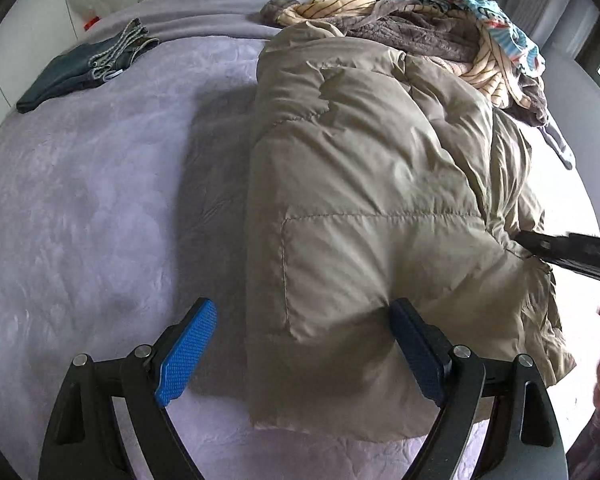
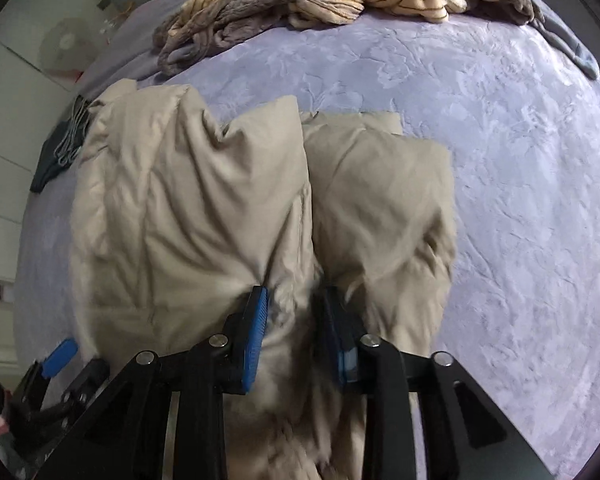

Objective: Fold large clothes
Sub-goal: 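Pull both open tools back from the folded coat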

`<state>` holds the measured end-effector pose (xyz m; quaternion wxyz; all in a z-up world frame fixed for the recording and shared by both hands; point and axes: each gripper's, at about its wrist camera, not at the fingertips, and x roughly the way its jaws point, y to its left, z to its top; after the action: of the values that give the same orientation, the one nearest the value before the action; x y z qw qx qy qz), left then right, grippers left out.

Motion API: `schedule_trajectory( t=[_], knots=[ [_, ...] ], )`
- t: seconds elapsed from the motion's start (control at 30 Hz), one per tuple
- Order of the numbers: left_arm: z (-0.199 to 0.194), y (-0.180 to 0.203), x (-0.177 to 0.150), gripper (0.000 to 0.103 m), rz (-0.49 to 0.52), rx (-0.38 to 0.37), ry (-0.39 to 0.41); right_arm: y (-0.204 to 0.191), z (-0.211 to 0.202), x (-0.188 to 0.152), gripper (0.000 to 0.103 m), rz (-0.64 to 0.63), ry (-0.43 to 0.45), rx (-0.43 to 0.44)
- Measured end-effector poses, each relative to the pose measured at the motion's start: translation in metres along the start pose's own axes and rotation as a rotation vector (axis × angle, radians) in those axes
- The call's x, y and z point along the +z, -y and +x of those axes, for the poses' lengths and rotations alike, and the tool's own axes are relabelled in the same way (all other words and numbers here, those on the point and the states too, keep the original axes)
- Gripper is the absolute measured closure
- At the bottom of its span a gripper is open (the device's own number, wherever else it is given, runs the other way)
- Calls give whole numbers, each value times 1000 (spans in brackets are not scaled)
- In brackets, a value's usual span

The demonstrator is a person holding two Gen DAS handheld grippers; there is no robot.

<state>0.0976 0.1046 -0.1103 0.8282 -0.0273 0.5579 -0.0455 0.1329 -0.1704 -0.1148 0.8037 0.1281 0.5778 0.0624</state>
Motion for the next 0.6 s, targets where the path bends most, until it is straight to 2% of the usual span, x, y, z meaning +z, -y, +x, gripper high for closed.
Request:
schedule_trajectory(
  t=[0.2, 0.43, 0.6],
  knots=[
    [-12, -1, -6, 13, -6, -2, -24, -12, -51, -41, 70, -76, 38, -32],
    [-32, -4, -22, 13, 23, -1, -55, -13, -66, -82, 64, -44, -17, -28],
    [-42, -10, -40, 13, 43, -26, -92, -16, -76, -104, 60, -21, -13, -42]
  ],
)
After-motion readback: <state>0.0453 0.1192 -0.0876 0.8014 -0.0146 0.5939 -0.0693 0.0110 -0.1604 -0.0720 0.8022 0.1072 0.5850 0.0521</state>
